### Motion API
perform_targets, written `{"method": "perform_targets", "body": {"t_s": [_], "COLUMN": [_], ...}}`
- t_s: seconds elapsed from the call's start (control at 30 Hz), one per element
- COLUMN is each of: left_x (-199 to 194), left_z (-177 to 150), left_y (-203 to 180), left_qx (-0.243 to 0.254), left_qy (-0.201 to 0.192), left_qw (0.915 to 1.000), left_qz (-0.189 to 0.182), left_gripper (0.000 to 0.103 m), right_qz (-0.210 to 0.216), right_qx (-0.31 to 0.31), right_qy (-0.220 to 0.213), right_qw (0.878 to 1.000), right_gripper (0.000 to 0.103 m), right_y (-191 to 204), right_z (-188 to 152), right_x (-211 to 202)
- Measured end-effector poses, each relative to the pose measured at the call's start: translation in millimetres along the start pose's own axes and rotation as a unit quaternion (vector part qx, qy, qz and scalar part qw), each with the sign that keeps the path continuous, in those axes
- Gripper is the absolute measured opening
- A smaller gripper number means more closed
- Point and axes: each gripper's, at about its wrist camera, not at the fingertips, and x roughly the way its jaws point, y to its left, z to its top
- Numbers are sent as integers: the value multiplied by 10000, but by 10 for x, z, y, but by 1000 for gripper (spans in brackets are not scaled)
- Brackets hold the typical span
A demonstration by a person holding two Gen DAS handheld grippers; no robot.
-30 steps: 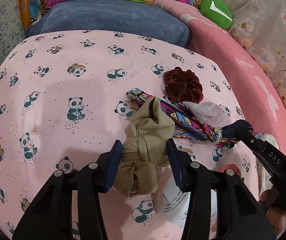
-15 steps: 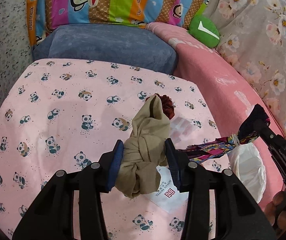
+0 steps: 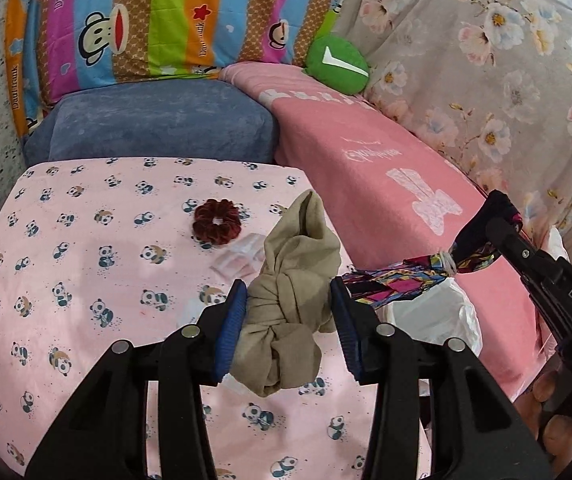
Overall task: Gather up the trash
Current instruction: 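Carry the stocking and headband over the trash bin with both tools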
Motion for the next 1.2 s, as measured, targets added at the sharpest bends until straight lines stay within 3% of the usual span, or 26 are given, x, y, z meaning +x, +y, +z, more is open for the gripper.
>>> {"method": "perform_targets", "body": {"t_s": [0.63, 1.07, 1.13, 1.2], "left_x": [527, 994, 1038, 1050], "left_z": [-322, -400, -411, -414], "left_y": [-1495, -2079, -2118, -2134], "left_qx": [1024, 1234, 1261, 1279], "left_qy": [607, 974, 936, 801], "left_qw": [9897, 9793, 9792, 9814], "left_qz": [-796, -1275, -1285, -1189], "left_gripper": [41, 45, 48, 68], "right_qz": [-913, -1369, -1408, -1416], "right_qx": [684, 884, 870, 884], "right_qy": [-371, -391, -371, -335], "right_qw": [9928, 9859, 9855, 9854], "right_gripper": [3, 3, 3, 3], "right_y": [-1303, -1910, -1939, -1978], "right_z": [45, 61, 65, 67], "right_x": [-621, -669, -642, -596]}}
